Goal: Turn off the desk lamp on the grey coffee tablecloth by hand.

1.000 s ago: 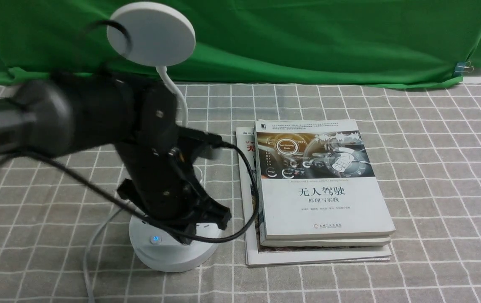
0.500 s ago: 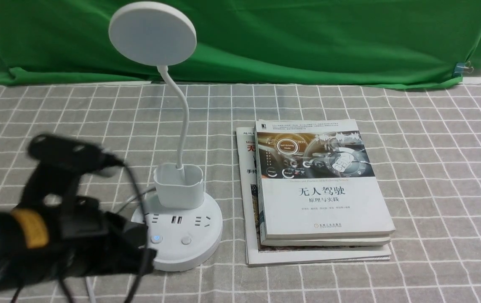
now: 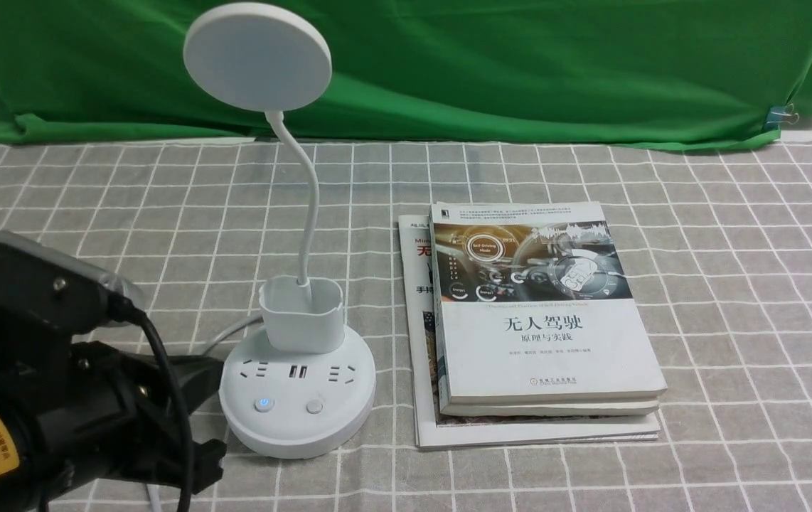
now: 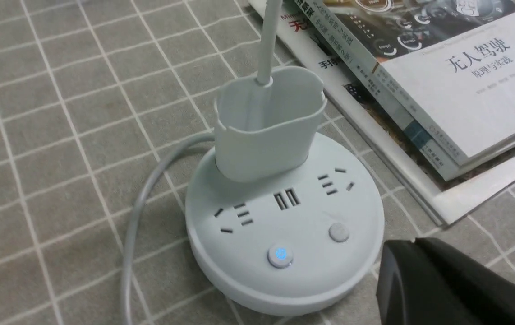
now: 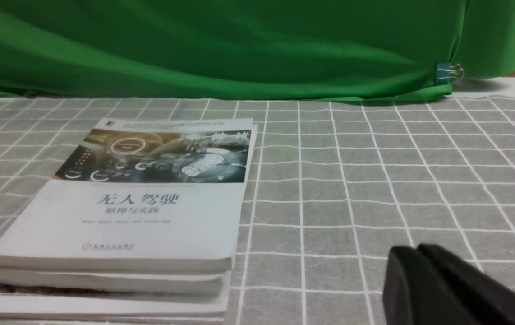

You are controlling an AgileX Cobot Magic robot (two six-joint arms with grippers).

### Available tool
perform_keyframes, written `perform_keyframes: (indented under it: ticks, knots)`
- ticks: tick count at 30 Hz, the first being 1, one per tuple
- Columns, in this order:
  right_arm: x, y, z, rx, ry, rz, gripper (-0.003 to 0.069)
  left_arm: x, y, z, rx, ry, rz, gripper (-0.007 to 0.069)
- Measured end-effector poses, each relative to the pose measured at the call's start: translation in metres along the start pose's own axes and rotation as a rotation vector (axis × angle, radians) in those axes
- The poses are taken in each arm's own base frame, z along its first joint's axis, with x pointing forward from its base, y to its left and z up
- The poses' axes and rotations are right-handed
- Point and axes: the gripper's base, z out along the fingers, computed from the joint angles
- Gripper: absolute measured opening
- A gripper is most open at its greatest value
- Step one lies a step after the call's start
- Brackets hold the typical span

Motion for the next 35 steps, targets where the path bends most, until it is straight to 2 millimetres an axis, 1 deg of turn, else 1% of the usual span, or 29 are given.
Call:
perform_keyframes:
  ticks: [2, 4, 7, 8, 9, 11, 13, 14, 15, 17, 19, 21, 24, 25, 30, 35]
  knots:
    - [0.0, 0.0, 0.0, 0.0, 0.0, 0.0, 0.0035, -0.001, 0.0, -0.003, -0.004, -0.035, 0.02, -0.0001]
    - [0.0, 0.0, 0.0, 0.0, 0.0, 0.0, 0.0035, 0.0, 0.003, -0.014, -0.02, -0.111, 0.061, -0.0001]
    - [0.0, 0.0, 0.0, 0.0, 0.0, 0.0, 0.0035, 0.003, 0.009, -0.031, -0.069, -0.226, 0.069, -0.0001]
    - [0.0, 0.0, 0.0, 0.0, 0.0, 0.0, 0.0035, 0.009, 0.016, -0.041, -0.122, -0.305, 0.058, -0.0001]
    - [0.0, 0.0, 0.0, 0.0, 0.0, 0.0, 0.0035, 0.011, 0.017, -0.046, -0.138, -0.335, 0.055, -0.0001]
    - [0.0, 0.0, 0.0, 0.0, 0.0, 0.0, 0.0035, 0.031, 0.025, -0.06, -0.24, -0.431, 0.025, -0.0001]
    - [0.0, 0.0, 0.0, 0.0, 0.0, 0.0, 0.0035, 0.041, 0.028, -0.066, -0.292, -0.468, 0.009, -0.0001]
    - [0.0, 0.0, 0.0, 0.0, 0.0, 0.0, 0.0035, 0.055, 0.031, -0.071, -0.356, -0.501, -0.011, -0.0001]
    - [0.0, 0.0, 0.0, 0.0, 0.0, 0.0, 0.0035, 0.063, 0.032, -0.074, -0.391, -0.518, -0.022, -0.0001]
    - [0.0, 0.0, 0.0, 0.0, 0.0, 0.0, 0.0035, 0.077, 0.032, -0.077, -0.446, -0.542, -0.044, -0.0001]
    - [0.0, 0.0, 0.0, 0.0, 0.0, 0.0, 0.0035, 0.091, 0.032, -0.075, -0.474, -0.543, -0.064, -0.0001]
    - [0.0, 0.0, 0.0, 0.0, 0.0, 0.0, 0.0035, 0.099, 0.031, -0.074, -0.478, -0.543, -0.079, -0.0001]
    - [0.0, 0.0, 0.0, 0.0, 0.0, 0.0, 0.0035, 0.104, 0.029, -0.075, -0.472, -0.547, -0.095, -0.0001]
    - [0.0, 0.0, 0.0, 0.0, 0.0, 0.0, 0.0035, 0.107, 0.029, -0.074, -0.459, -0.522, -0.125, -0.0001]
    - [0.0, 0.0, 0.0, 0.0, 0.0, 0.0, 0.0035, 0.116, 0.027, -0.069, -0.433, -0.413, -0.165, -0.0001]
    - [0.0, 0.0, 0.0, 0.0, 0.001, 0.0, 0.0035, 0.118, 0.027, -0.068, -0.429, -0.394, -0.17, -0.0001]
